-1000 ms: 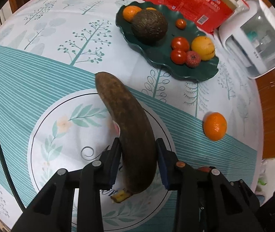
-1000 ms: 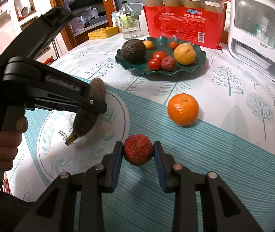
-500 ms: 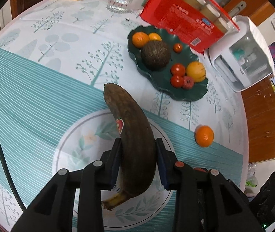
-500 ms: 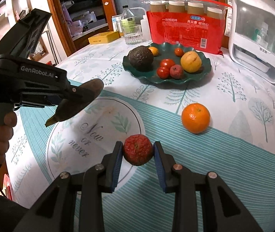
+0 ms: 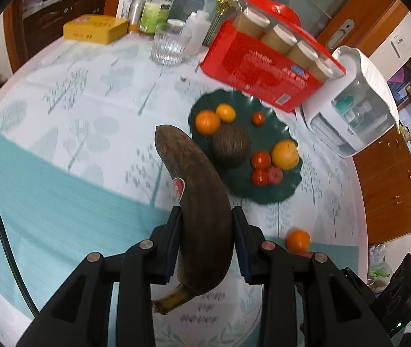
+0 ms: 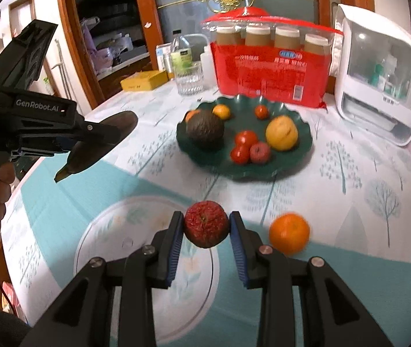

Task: Organize fruits
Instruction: 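Lift and carry the red fruit and banana over the green plate with both tools, then open the right tool to release the red fruit while the left tool releases the banana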

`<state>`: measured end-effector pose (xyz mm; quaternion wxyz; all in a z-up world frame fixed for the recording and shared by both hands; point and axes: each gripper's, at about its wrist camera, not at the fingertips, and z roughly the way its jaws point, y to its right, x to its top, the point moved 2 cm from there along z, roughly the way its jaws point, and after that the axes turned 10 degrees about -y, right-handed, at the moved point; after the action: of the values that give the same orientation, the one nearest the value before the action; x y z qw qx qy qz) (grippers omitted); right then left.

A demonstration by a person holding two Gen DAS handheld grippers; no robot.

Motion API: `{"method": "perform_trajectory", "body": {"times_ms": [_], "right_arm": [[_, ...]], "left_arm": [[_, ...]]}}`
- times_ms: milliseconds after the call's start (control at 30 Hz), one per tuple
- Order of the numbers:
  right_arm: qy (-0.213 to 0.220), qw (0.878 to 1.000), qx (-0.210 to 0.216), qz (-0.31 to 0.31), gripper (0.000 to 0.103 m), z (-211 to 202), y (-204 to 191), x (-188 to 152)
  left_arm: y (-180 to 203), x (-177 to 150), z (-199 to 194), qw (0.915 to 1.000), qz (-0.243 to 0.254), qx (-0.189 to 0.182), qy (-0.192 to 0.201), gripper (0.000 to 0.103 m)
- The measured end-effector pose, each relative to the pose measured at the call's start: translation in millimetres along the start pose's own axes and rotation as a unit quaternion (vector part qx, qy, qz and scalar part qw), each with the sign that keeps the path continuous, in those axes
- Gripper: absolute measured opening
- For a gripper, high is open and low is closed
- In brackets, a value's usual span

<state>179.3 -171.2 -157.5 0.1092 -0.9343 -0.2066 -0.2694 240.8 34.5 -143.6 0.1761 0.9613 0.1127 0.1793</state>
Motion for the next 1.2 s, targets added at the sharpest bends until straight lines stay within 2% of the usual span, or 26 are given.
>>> {"method": "perform_trajectory", "body": {"times_ms": [400, 667, 900, 1067, 1200], "right_arm": [[0.023, 0.999, -0.023, 0.032, 0.032, 29.0, 13.2, 58.5], [0.024, 0.998, -0.033, 0.051, 0.032, 59.6, 27.6, 84.2], [0.018, 0.999, -0.035, 0.033, 0.032, 80.4, 28.4, 97.5], [0.012, 0.999, -0.020, 0.026, 0.032, 93.3, 25.2, 100.4], [0.006, 1.000, -0.011, 0.024, 0.032, 100.9, 22.0, 100.0]], "left_arm": [[11.9, 86.0, 7.3, 0.9983, 0.054, -0.007, 0.019, 0.032], [35.0, 135.2, 36.8, 0.9953, 0.093, -0.020, 0.020, 0.032], [56.5, 144.8, 68.2, 0.9919, 0.116, -0.052, 0.003, 0.032], [72.9, 143.1, 85.2, 0.9877, 0.136, -0.076, -0.006, 0.032], [85.0, 139.1, 100.8, 0.9846, 0.156, -0.076, -0.022, 0.032]]}}
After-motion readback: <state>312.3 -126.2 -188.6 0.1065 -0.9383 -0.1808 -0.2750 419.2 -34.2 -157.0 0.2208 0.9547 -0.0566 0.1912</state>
